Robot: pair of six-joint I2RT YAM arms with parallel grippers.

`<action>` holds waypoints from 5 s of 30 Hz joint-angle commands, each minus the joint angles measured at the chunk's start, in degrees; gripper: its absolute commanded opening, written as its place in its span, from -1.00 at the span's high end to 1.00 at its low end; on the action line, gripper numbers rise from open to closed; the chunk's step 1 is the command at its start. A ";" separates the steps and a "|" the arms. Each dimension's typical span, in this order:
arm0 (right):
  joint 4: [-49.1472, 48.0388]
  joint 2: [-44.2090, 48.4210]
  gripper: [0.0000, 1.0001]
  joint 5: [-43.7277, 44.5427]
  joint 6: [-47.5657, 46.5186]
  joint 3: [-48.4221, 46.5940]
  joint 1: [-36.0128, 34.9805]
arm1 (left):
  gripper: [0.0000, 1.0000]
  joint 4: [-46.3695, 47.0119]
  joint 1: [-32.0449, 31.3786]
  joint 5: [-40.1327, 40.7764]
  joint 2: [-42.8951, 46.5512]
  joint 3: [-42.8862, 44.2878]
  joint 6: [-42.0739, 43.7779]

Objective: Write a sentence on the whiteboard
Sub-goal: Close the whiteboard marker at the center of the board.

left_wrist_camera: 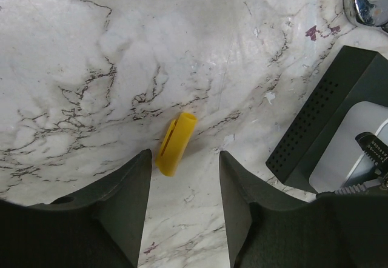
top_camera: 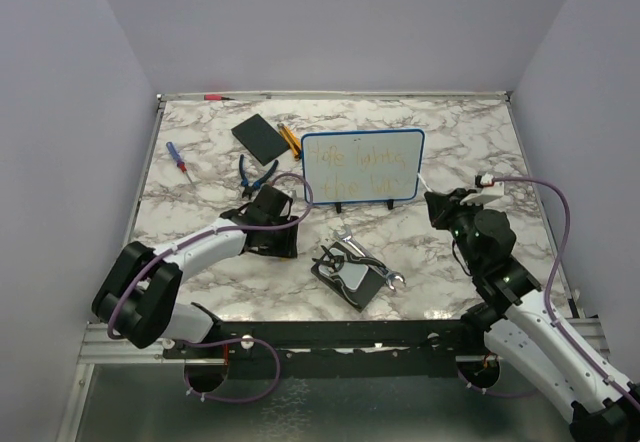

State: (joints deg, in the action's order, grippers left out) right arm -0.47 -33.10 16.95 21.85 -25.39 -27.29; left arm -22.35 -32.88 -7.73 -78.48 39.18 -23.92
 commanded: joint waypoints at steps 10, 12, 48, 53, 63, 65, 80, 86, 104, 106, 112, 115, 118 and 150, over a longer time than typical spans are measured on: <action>-1.44 0.80 0.99 0.25 -0.82 1.13 0.23 | 0.08 -0.50 -5.39 10.80 -2.77 1.10 0.19; -1.46 0.69 0.99 0.28 -0.82 1.13 0.22 | 0.12 -0.55 -5.78 11.65 -3.07 1.28 0.28; -0.64 -0.27 0.99 -3.14 -1.38 -0.10 0.22 | 1.00 -3.75 -10.58 22.51 8.91 4.52 1.83; -0.05 -1.82 0.99 -9.46 -3.15 -1.64 0.22 | 1.00 -3.98 -10.59 24.68 13.23 6.87 5.59; 5.01 -7.63 0.99 -24.80 -2.08 -6.64 0.22 | 1.00 0.74 -10.61 21.05 15.26 9.69 21.32; 6.70 -8.90 0.99 -26.75 -1.70 -7.73 0.22 | 1.00 3.55 -10.57 17.93 16.10 8.68 23.46; 21.31 -13.99 0.99 -46.32 1.88 -15.85 0.22 | 1.00 11.45 -12.85 -8.32 21.73 1.17 28.70; 27.49 -14.92 0.99 -49.22 0.16 -19.76 0.35 | 1.00 11.47 -17.83 -11.00 24.60 -0.68 28.87; 33.91 -21.24 0.99 -66.98 -3.36 -22.38 2.42 | 1.00 10.19 -26.44 -13.07 26.13 -2.28 29.08; 34.49 -21.76 0.99 -67.87 -4.04 -22.17 2.48 | 1.00 10.22 -26.97 -12.48 26.55 -2.49 29.11; 36.25 -22.01 0.99 -70.16 -5.49 -22.55 2.44 | 1.00 9.87 -27.75 -11.09 26.21 -2.62 29.18; 37.20 -22.09 0.99 -70.71 -6.05 -22.62 2.42 | 1.00 9.74 -27.91 -10.91 25.61 -2.43 29.23; 38.88 -22.22 0.99 -71.07 -7.10 -23.05 2.46 | 1.00 9.52 -28.02 -10.41 25.61 -2.27 29.36; 39.09 -23.76 0.99 -73.71 -7.83 -21.44 2.40 | 1.00 9.52 -29.00 -10.16 25.19 -2.18 29.26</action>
State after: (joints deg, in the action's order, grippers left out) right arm 36.75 -56.62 -55.00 14.87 -46.76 -25.06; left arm -12.86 -61.58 -18.63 -53.21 37.06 4.58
